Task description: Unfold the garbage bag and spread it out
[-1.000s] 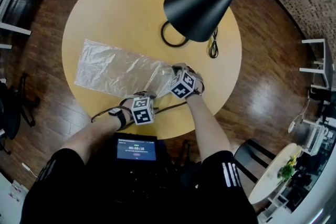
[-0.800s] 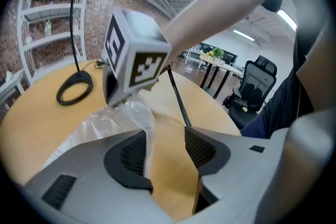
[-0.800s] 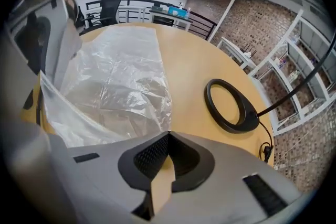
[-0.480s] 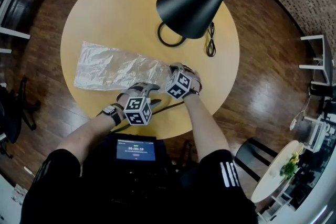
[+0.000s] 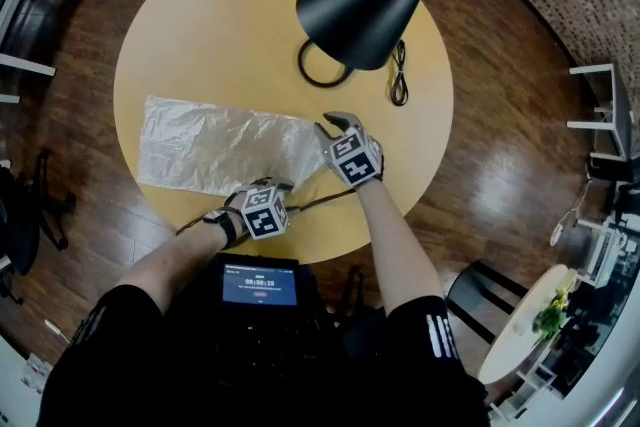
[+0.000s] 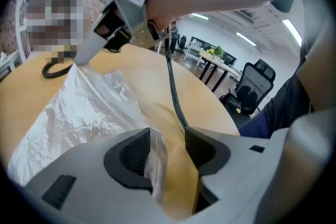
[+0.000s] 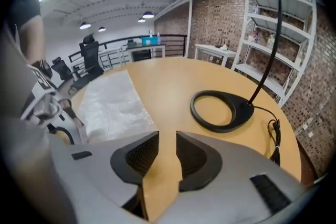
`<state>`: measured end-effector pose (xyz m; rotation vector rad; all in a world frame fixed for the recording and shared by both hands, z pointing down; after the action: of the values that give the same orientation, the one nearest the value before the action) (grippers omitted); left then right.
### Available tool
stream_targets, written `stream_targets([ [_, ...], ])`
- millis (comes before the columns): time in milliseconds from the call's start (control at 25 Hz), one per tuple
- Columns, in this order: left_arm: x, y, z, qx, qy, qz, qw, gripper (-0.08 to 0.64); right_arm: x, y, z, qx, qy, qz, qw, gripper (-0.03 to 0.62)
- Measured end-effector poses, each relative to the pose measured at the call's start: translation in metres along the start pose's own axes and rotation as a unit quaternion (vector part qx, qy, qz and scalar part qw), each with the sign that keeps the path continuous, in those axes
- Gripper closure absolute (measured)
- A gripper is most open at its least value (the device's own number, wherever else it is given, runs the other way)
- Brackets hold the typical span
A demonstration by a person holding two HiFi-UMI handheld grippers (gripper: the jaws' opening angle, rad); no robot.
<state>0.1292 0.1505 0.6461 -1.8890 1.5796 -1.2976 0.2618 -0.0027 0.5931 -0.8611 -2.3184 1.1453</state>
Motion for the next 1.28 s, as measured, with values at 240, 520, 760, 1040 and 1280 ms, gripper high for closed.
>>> stream_targets([
  [240, 0.007, 0.005, -0.001, -0.009, 0.030, -0.010, 0.9995, 0.345, 0.015, 0.042, 0.001, -0.048, -0.055, -0.005, 0.997, 0.456],
  [520, 0.007, 0.009, 0.002, -0.009, 0.042, -0.031, 0.9986, 0.345, 0.001, 0.021, -0.024, 0.005, -0.082, 0.003, 0.997, 0.456],
  [760, 0.007, 0.004, -0.003, -0.009, 0.057, -0.045, 0.9973, 0.345, 0.058, 0.043, 0.008, 0.007, 0.069, 0.067, 0.995, 0.456],
  [1040, 0.008, 0.010, 0.002, -0.019, 0.068, -0.047, 0.9964, 0.345, 0.111, -0.011, -0.040, 0.130, 0.161, 0.133, 0.969, 0.403],
  [1280, 0.007, 0.011, 0.002, -0.024, 0.066, -0.041, 0.9967, 0.345, 0.116, -0.019, -0.049, 0.133, 0.174, 0.134, 0.967, 0.394],
])
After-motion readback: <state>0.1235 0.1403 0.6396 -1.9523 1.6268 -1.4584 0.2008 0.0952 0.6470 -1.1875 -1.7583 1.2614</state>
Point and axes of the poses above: the fingertips, and each gripper's own axes: y backward along the fingers, x to its left, z out of its top, the point moved 7 cm from there along y, backward along the fingers, and after that the axes turned 9 degrees about y, right-handed, at the moved point
